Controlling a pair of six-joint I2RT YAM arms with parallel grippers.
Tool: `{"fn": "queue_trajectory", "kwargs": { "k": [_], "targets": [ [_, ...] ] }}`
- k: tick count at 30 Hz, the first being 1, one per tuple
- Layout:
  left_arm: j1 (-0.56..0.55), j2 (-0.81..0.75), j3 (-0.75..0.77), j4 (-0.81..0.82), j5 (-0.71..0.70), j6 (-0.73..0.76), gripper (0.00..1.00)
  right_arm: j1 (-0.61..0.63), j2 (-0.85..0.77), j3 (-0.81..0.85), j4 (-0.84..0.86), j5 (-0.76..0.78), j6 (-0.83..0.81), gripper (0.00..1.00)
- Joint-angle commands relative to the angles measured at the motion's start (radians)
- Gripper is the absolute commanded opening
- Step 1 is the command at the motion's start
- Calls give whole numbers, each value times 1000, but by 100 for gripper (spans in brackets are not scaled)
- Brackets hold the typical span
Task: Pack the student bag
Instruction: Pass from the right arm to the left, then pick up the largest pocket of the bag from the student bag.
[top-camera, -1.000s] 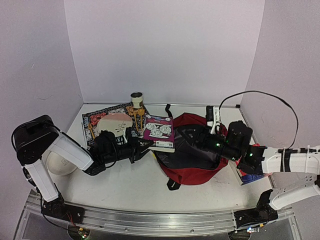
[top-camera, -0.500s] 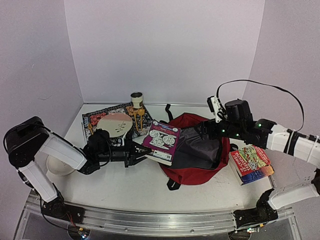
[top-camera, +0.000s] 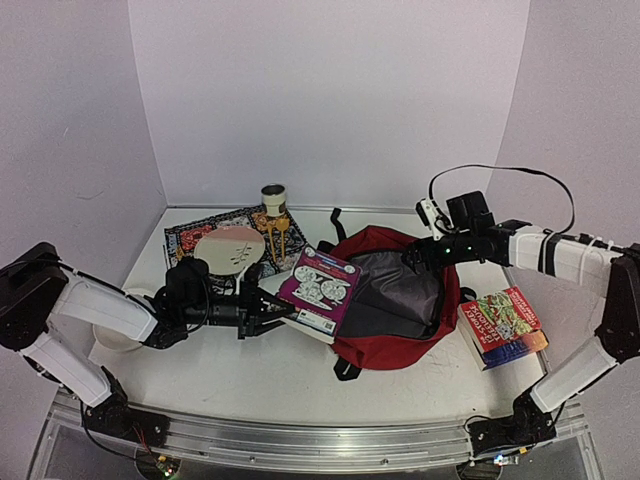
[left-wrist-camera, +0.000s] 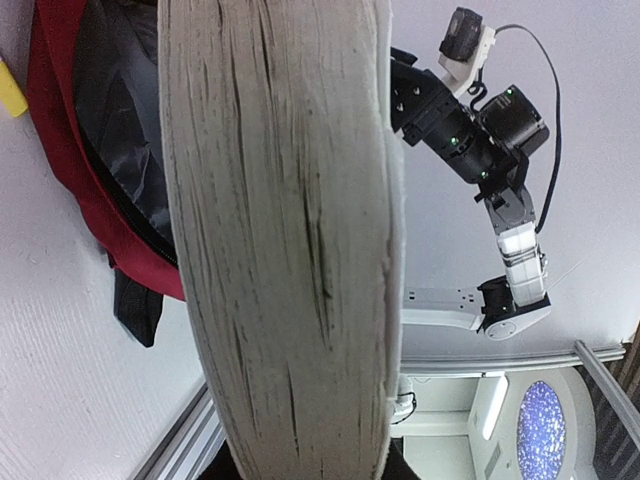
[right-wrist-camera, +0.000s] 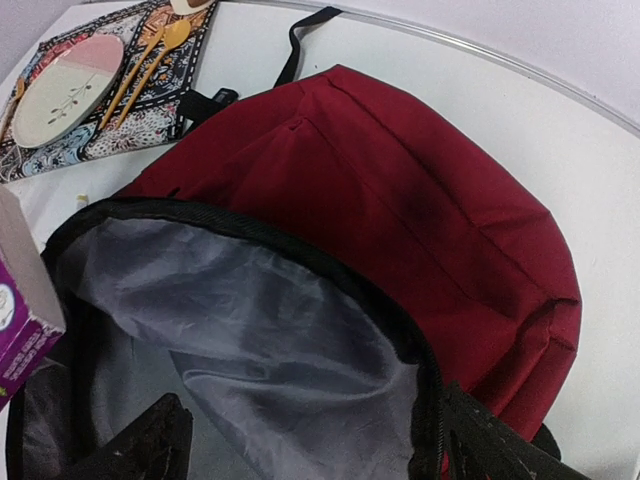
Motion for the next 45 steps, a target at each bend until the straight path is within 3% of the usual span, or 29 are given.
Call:
{"fn": "queue_trajectory", "kwargs": {
  "k": [1, 11, 19, 26, 28, 31, 35, 45],
  "targets": [
    [4, -81, 5, 42, 54, 54, 0, -36, 75, 86, -23, -116, -104, 85],
    [1, -125, 21, -66, 71, 90, 0, -102, 234, 191, -35, -195, -187, 81],
    [-10, -105, 35, -75, 83, 85, 0, -102, 307, 249, -140, -366, -259, 68],
    [-33, -70, 62, -77, 97, 88, 0, -103, 328, 258, -204, -380, -304, 59],
    [-37, -62, 67, -79, 98, 88, 0, -102, 326, 256, -215, -385, -320, 61],
    [-42, -58, 72, -79, 103, 88, 0, -102, 330, 262, -244, -374, -340, 74],
    [-43, -65, 71, -81, 104, 85, 0, -108, 320, 255, -254, -331, -353, 85],
    [-45, -57, 68, -83, 101, 88, 0, -119, 336, 245, -291, -528, -376, 86]
  ]
}}
